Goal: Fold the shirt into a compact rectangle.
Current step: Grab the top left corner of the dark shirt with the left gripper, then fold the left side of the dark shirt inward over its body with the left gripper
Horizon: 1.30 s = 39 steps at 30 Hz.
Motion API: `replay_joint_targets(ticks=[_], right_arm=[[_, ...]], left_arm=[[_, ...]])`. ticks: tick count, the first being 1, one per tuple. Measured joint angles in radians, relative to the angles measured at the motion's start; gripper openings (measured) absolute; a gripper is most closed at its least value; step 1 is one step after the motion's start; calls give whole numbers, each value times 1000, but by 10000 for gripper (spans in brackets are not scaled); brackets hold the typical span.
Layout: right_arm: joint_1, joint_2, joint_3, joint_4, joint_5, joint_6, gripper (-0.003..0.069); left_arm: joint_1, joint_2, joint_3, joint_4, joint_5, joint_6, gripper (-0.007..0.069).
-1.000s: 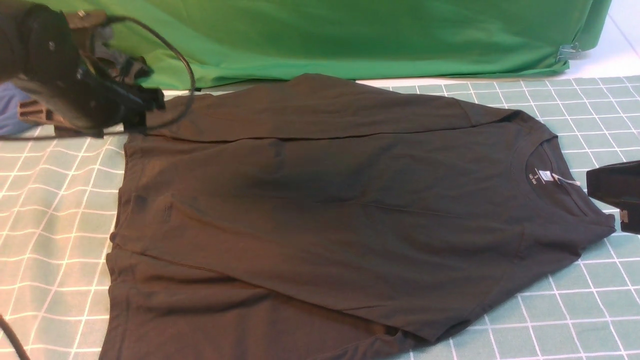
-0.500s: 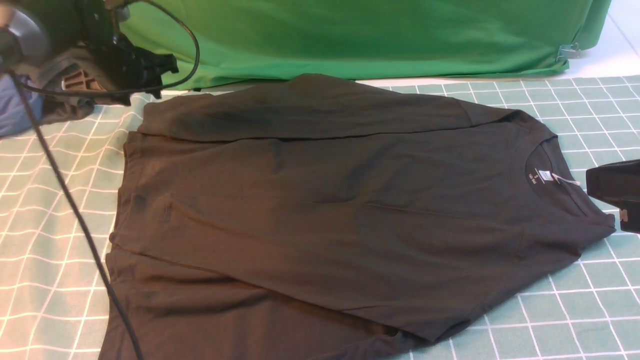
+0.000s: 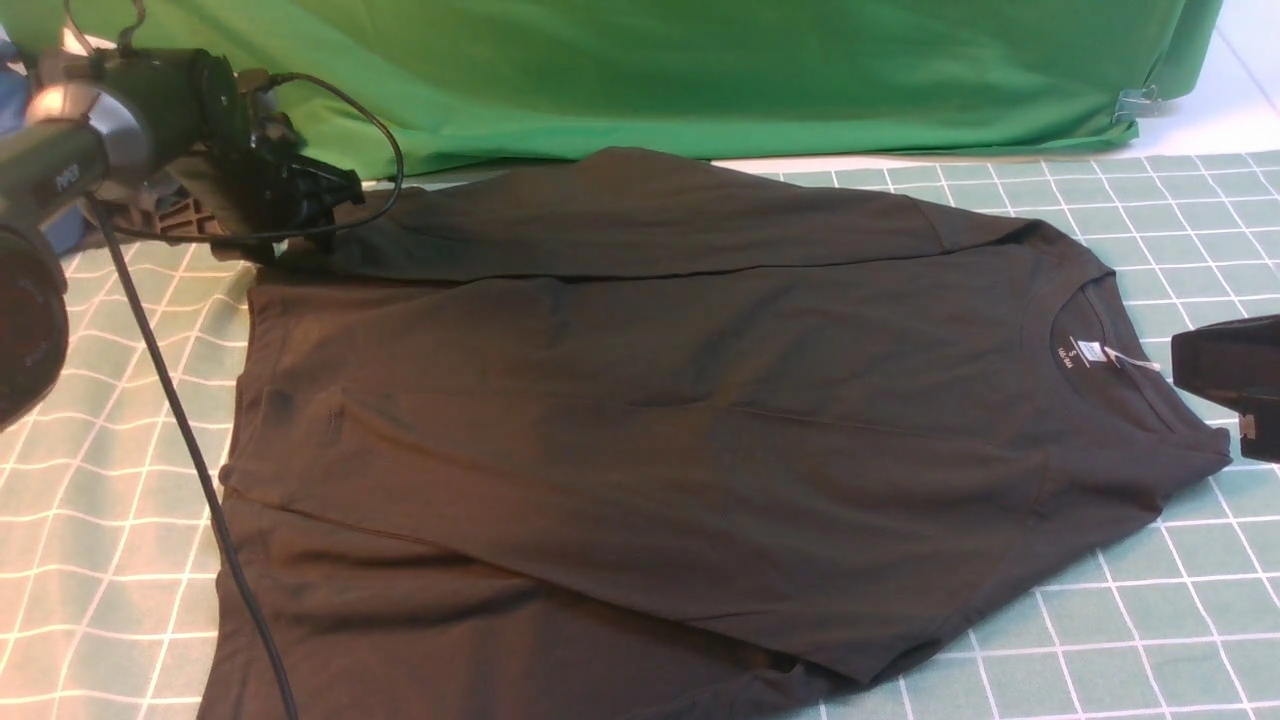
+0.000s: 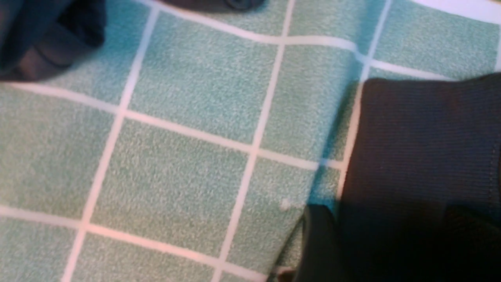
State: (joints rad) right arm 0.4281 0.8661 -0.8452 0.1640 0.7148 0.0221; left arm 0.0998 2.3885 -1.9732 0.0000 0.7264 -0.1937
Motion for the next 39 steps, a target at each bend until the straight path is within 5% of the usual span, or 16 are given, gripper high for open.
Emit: replay_joint_targets(ticks=[4, 6, 9, 19, 29, 39], right_arm=[[0, 0, 0, 0, 0, 0, 80], [0, 0, 0, 0, 0, 0, 81], [0, 0, 0, 0, 0, 0, 82], [0, 2, -1, -33, -8, 7, 83], [0, 124, -115, -384, 102, 208, 20], [0, 157, -170, -396, 108, 213, 13]], left_arm=[[0, 0, 0, -8, 3, 38, 246], [0, 0, -2, -25, 10, 56, 90], [0, -1, -3, -27, 12, 71, 28], [0, -151, -2, -129, 115, 177, 20], [-1, -311, 10, -248, 393, 255, 20], [-1, -587, 444, -244, 330, 269, 20]])
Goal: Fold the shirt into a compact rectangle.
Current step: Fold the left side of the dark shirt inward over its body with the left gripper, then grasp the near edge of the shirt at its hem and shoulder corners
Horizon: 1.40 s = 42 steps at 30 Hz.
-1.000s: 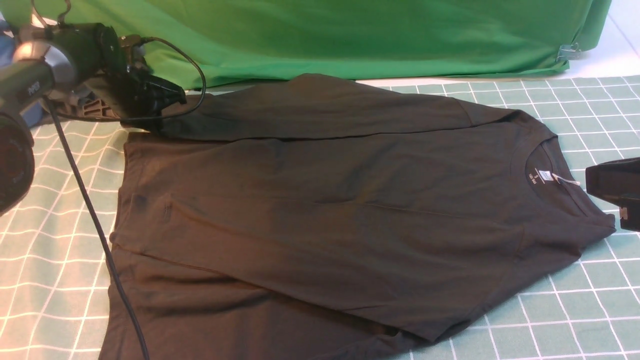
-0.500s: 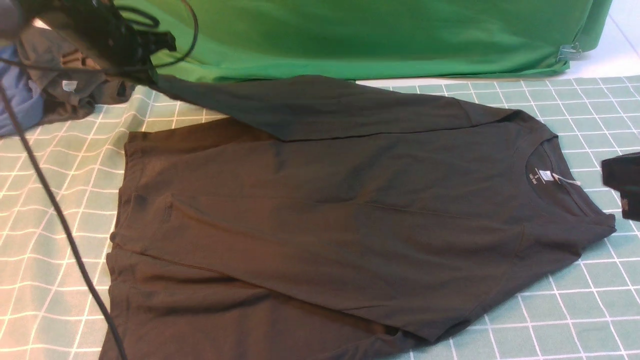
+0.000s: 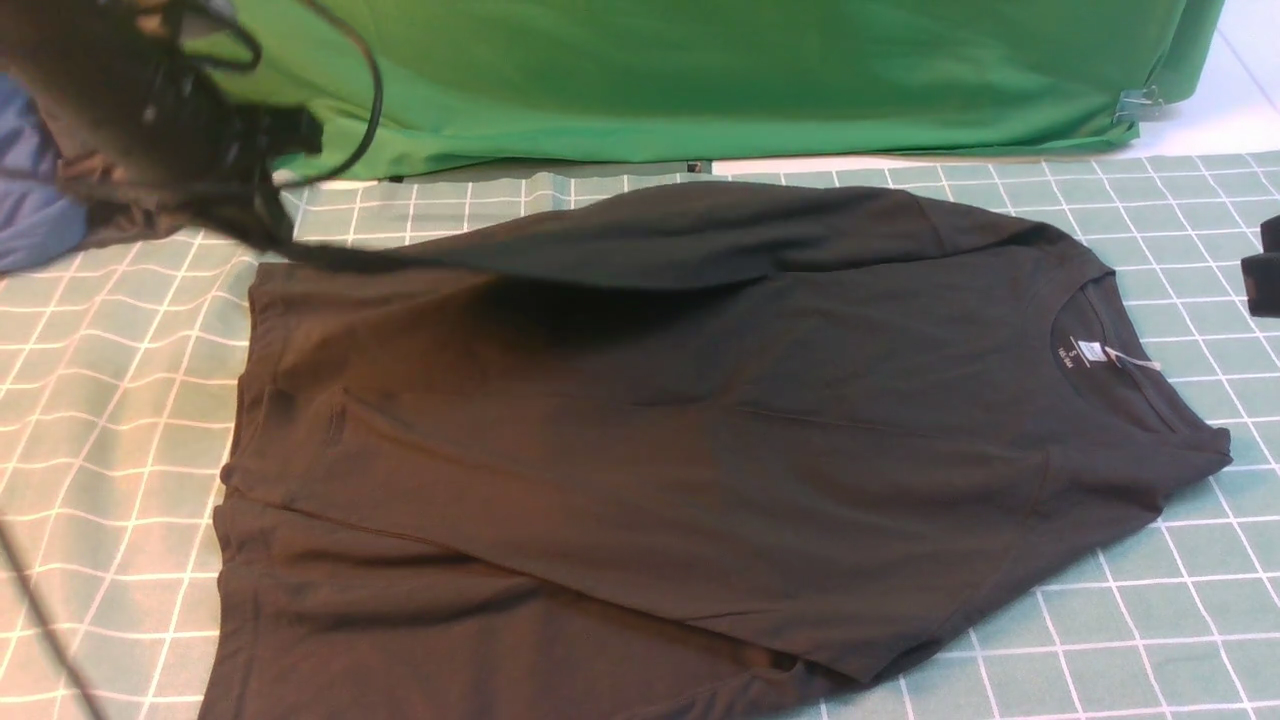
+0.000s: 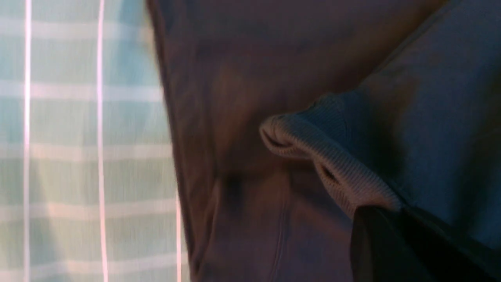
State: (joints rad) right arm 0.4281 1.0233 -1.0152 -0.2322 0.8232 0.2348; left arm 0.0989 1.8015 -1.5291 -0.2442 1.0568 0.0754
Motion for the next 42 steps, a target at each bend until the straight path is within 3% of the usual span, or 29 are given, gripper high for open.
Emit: replay_joint_targets(ticks=[10, 19, 25, 26, 28, 32, 35, 39, 42], right_arm=[[0, 0, 12, 30, -40, 0, 22], [0, 1, 19, 67, -88, 2, 29], [0, 11, 21, 69, -83, 4, 37], [0, 19, 21, 72, -76, 4, 38], [0, 30, 22, 73, -71, 4, 39], [0, 41, 22, 75, -67, 4, 44], [0, 43, 22, 75, -71, 4, 48], [0, 43, 22, 75, -77, 3, 51], [0, 43, 22, 75, -84, 0, 56]], left_arm=[[0, -174, 450, -64, -160, -17, 20], [0, -181, 566, -117, -187, 2, 38], [0, -184, 566, -123, -181, 33, 221], [0, -184, 566, -123, -170, 34, 304], [0, -187, 566, -123, -153, 41, 391], [0, -227, 566, -118, -135, 42, 473], [0, -294, 569, -103, -112, 22, 445], [0, -413, 623, -102, -70, 13, 322], [0, -528, 741, -76, -53, 10, 157]])
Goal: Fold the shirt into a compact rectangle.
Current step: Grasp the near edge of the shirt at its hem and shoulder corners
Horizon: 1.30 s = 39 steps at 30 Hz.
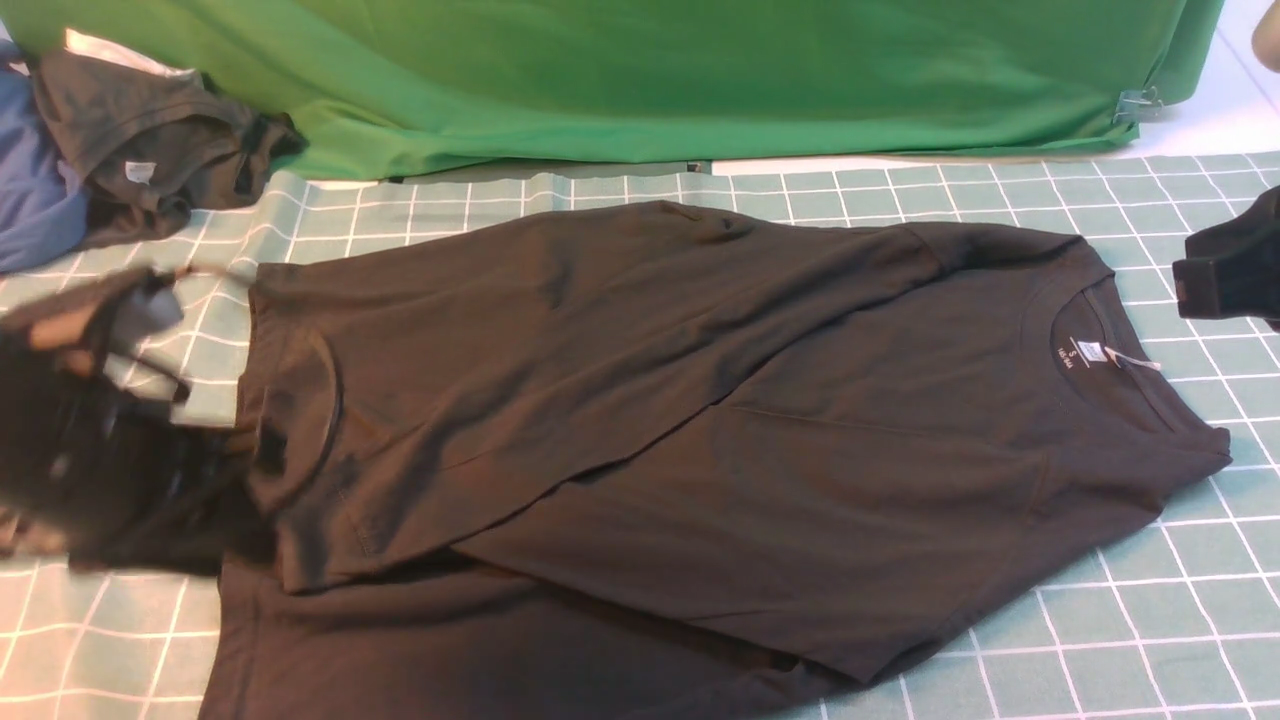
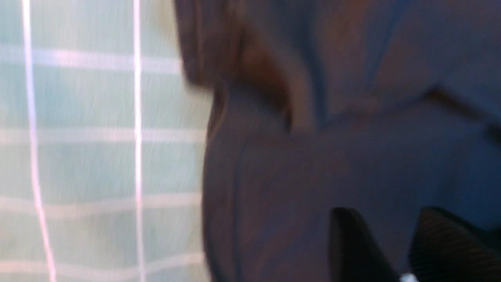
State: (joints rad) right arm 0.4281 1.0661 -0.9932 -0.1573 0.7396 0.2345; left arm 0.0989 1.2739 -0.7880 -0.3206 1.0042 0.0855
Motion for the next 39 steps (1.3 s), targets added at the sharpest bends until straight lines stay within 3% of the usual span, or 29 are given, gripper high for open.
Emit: replay_joint_targets(ticks=[4, 8, 15, 16, 21, 35, 39], right_arm=[[0, 0, 0, 0, -7, -10, 57], [0, 0, 0, 0, -18, -11, 58], [0, 0, 0, 0, -48, -20, 60], [0, 0, 0, 0, -48, -25, 60], [0, 0, 0, 0, -55, -33, 61], [0, 0, 0, 0, -73, -33, 72], [0, 0, 0, 0, -74, -33, 76]], left_arm=[[0, -46, 115, 36, 10, -1, 62], [0, -42, 176, 72, 14, -25, 64], [0, -37, 198, 176, -7, -91, 265], [0, -36, 217, 179, -32, -94, 335], [0, -3, 249, 141, -104, -59, 427], [0, 160, 251, 123, -134, -27, 358], [0, 179, 243, 148, -122, -4, 213]])
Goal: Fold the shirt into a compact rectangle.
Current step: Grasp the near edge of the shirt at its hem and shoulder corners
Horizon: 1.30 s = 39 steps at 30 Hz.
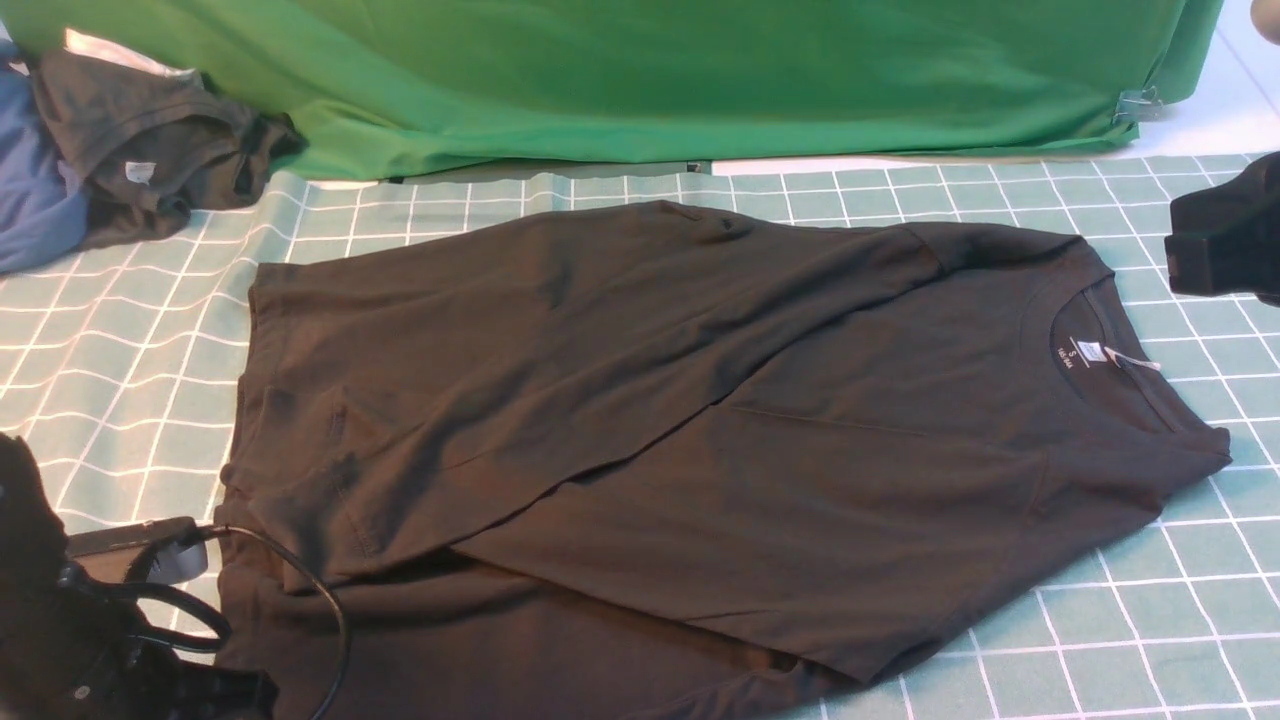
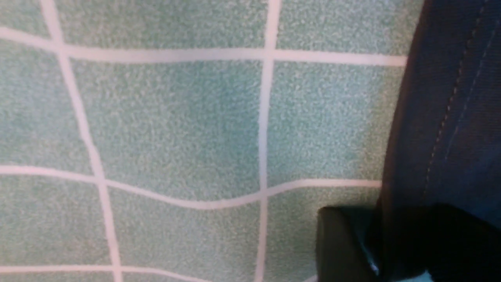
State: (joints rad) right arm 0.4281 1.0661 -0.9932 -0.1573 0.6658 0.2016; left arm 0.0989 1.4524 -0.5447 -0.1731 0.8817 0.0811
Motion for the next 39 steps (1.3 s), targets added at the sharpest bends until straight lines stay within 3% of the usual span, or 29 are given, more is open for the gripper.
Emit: replay_joint_targets(ticks=[2, 6, 13, 18, 25, 29, 32, 34, 35, 36, 39], right_arm=[[0, 0, 0, 0, 0, 0, 77], [0, 0, 0, 0, 0, 0, 80], [0, 0, 0, 0, 84, -1, 87], [0, 0, 0, 1, 191, -7, 89], [0, 11, 0, 63, 327, -177, 94], [0, 72, 15, 206, 358, -329, 129], [12, 172, 81, 371, 329, -539, 251], [38, 239, 124, 396, 295, -601, 360], [42, 240, 124, 396, 295, -601, 360], [70, 294, 150, 401, 264, -642, 432], [150, 383, 167, 392, 169, -707, 510]], left_arm=[[1, 1, -2, 5, 0, 6, 96], [1, 10, -24, 3, 39, 22, 16], [0, -130, -50, 142, 157, -115, 5], [0, -251, -50, 167, 204, -134, 5], [0, -389, -50, 173, 275, -153, 5], [0, -403, -27, 124, 271, -123, 4], [0, -403, -10, 108, 250, -107, 4], [0, -403, -10, 106, 239, -105, 4], [0, -403, -10, 105, 236, -105, 4], [0, -403, -10, 101, 231, -104, 4], [0, -403, -10, 94, 218, -98, 4]])
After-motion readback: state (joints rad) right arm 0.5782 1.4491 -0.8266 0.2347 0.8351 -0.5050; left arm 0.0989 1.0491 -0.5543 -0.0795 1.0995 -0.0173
